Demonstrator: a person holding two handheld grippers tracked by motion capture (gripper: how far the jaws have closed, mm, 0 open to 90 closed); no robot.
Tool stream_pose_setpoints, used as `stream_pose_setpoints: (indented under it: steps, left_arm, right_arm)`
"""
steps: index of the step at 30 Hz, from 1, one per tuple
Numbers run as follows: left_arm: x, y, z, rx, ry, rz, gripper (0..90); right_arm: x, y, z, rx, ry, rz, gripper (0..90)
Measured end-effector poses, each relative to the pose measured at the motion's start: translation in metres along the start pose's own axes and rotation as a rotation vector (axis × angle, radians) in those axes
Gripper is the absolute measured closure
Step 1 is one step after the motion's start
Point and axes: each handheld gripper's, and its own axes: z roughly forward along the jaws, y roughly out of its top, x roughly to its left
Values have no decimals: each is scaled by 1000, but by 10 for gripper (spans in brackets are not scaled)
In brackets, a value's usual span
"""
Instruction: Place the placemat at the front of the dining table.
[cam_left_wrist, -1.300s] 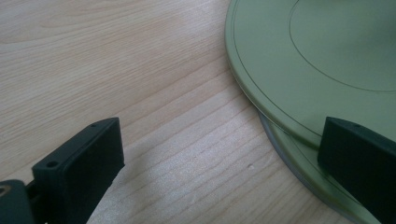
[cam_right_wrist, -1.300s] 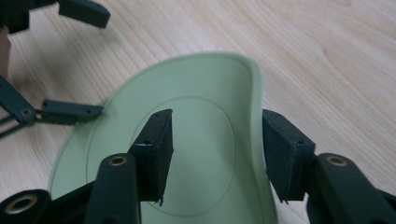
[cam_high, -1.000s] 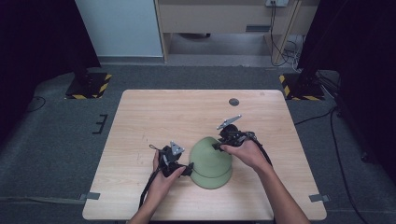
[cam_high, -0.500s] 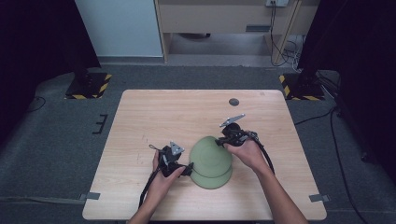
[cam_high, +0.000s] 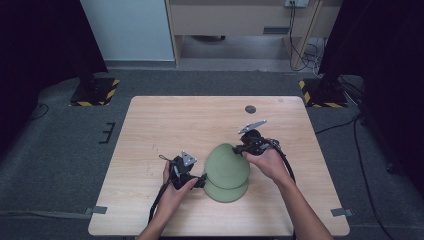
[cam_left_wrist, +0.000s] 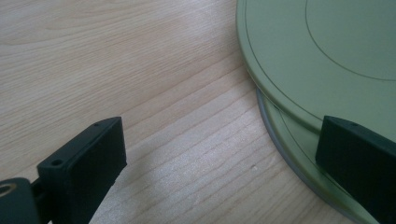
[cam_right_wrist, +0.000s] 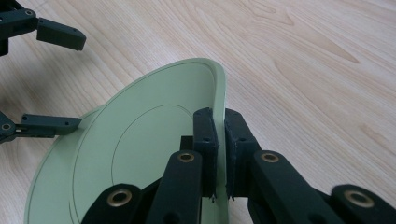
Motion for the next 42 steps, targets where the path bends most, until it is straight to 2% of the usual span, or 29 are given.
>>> stream_pose_setpoints:
  steps: [11,33,38,42]
  left_arm:
    - [0,0,0,-1,-1,1,11]
    - [0,0,0,-6,5,3,16]
    - [7,1,-3,-10,18,-8,26]
    - [17,2,-8,-24,27,-44,27]
  right_arm:
    - [-3,-1,-6,-5,-16,-3,854]
    - [-13,-15,-15,-22,-30,26,854]
    - [-13,-12,-20,-27,-32,26,854]
    - [-11,-7,-24,-28,-36,22,855]
